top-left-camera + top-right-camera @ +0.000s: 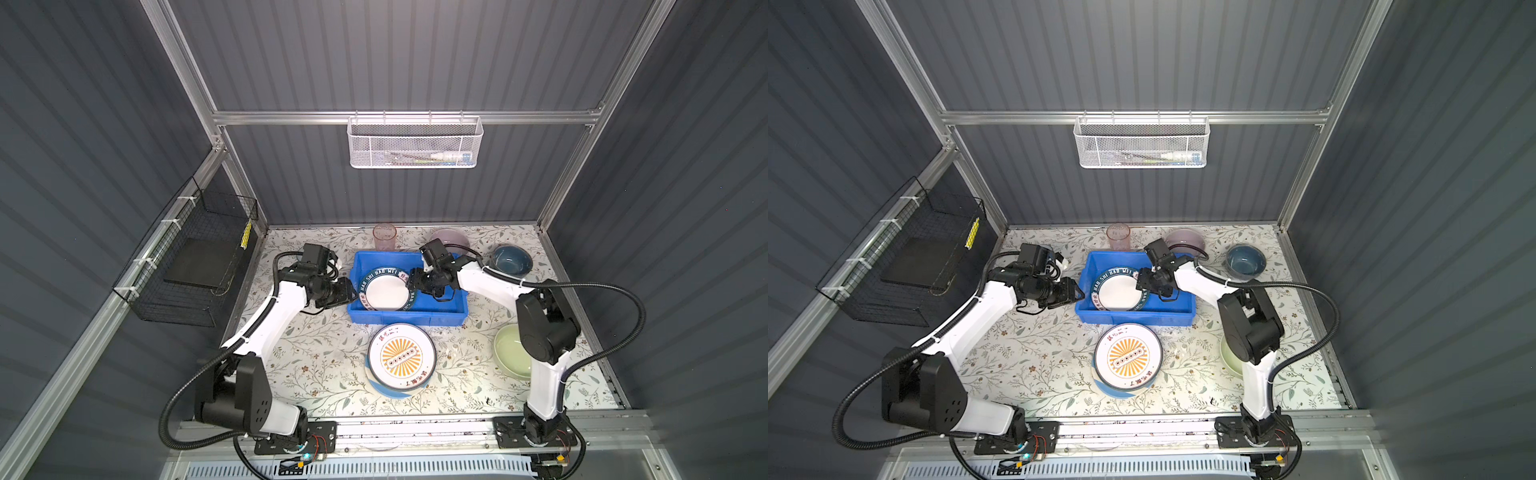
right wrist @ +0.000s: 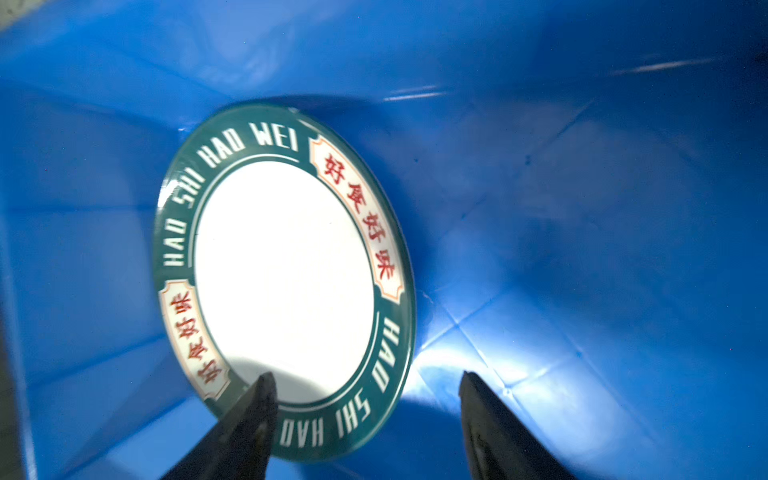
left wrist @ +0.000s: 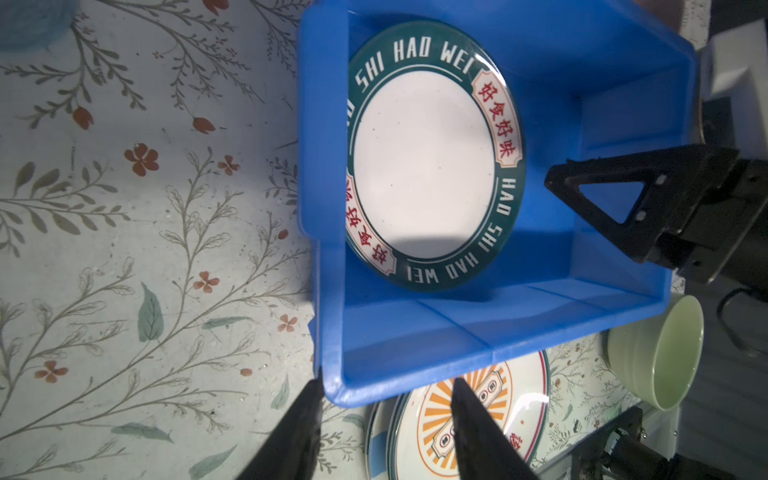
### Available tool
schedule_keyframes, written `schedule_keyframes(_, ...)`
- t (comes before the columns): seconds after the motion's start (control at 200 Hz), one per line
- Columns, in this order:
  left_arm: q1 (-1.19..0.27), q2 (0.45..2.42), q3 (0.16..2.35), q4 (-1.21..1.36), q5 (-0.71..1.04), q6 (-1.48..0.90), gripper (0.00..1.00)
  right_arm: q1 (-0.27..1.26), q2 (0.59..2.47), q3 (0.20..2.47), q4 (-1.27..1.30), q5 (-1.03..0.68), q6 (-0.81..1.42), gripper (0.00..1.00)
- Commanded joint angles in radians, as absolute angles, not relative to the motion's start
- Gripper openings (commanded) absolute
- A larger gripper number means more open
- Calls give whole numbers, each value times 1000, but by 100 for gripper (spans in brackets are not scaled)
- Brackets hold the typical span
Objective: Place the mixed dishes into the plastic bin
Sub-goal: 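Lower the plate into the bin and open both grippers, then move both grippers back down to the rims of the orange-sunburst plate stack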
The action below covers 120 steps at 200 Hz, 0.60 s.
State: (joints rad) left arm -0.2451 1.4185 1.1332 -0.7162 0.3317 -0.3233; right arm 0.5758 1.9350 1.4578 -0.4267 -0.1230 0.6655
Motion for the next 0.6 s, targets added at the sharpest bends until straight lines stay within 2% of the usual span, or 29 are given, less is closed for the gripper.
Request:
schedule_keyframes(0.0, -242, 1346, 1072, -728, 409, -296, 53, 579, 1837, 1434, -489, -104, 604, 72)
schedule_keyframes(0.27, -244, 1256, 966, -770, 486, -286, 51, 593, 1572, 1240, -507, -148, 612, 71)
schedule_keyframes(0.595, -282, 1193, 813, -722, 473, -350, 46, 760, 1280, 920, -494, -29, 680, 66)
